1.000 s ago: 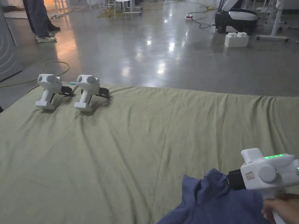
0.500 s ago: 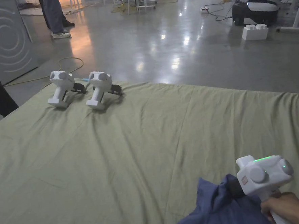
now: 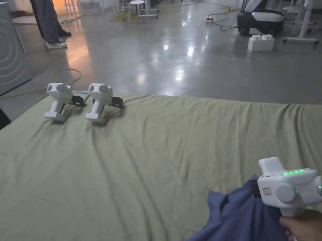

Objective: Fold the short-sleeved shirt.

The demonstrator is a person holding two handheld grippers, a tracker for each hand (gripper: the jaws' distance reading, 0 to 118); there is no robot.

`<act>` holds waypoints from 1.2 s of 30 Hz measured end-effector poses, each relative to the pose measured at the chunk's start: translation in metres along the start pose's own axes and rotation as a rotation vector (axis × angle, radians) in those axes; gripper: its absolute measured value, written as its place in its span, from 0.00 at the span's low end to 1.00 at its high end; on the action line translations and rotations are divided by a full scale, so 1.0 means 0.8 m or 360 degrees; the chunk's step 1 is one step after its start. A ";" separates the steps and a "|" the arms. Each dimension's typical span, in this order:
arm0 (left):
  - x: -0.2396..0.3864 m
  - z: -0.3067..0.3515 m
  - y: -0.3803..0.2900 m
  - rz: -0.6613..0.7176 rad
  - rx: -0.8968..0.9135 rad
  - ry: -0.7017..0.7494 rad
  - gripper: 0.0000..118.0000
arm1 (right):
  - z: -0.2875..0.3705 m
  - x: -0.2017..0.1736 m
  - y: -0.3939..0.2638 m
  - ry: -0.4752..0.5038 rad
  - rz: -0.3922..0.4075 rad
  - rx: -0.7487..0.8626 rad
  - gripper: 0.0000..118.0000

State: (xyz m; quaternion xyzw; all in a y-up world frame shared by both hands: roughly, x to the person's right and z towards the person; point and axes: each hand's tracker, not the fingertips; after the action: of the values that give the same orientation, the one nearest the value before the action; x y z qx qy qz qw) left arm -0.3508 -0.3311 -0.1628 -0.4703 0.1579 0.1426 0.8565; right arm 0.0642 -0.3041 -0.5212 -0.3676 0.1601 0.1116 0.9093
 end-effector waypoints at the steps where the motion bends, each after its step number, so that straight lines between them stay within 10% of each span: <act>1: 0.000 0.006 0.006 0.0000 0.0049 -0.0024 0.06 | 0.015 0.006 0.002 -0.0009 -0.0017 0.0044 0.05; 21: 0.119 0.156 0.309 -0.0201 0.0796 -0.0340 0.06 | 0.336 0.154 0.109 -0.0405 -0.0227 0.0720 0.05; 36: 0.215 0.280 0.499 -0.0369 0.1023 -0.0283 0.06 | 0.415 0.192 0.234 -0.0614 -0.0221 0.0917 0.05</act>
State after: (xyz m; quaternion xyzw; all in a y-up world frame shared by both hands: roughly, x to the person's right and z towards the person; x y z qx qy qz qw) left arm -0.3207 0.0827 -0.4222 -0.1771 0.0649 0.0278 0.9816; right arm 0.2153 0.0746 -0.4712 -0.0783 -0.0151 0.0672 0.9946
